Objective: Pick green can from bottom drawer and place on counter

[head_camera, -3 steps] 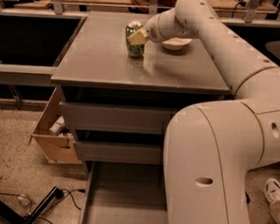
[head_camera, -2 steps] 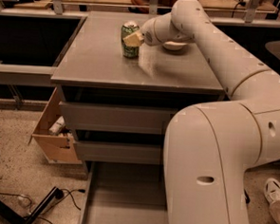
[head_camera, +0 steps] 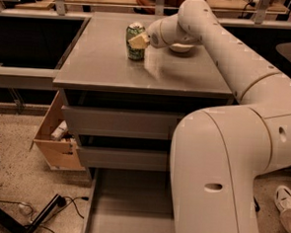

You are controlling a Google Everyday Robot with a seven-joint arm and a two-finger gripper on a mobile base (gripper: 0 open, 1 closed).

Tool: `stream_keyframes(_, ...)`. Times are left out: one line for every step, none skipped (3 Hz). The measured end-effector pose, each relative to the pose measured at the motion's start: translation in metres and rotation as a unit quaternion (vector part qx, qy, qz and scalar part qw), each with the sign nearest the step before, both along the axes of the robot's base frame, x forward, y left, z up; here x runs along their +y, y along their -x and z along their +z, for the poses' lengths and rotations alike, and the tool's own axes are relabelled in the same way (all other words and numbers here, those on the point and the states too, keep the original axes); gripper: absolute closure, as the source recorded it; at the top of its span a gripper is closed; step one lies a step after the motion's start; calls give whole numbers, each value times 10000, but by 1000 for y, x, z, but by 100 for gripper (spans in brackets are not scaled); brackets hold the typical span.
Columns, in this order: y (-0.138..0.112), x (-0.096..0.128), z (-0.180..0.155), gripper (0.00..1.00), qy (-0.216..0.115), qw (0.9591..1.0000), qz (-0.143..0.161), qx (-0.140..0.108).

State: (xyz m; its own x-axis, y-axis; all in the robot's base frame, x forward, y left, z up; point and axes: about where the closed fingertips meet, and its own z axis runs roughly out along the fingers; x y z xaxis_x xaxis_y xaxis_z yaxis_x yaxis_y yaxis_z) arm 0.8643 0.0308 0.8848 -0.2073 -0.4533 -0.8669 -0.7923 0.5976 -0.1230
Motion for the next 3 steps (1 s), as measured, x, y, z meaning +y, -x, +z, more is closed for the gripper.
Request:
stream_keyframes(0,0,0,27,0,10000,0,0)
stream_keyframes(0,0,2,0,26,10000,-33,-23)
stream_keyframes(1,-1,8,0,139,9997,-180,-125)
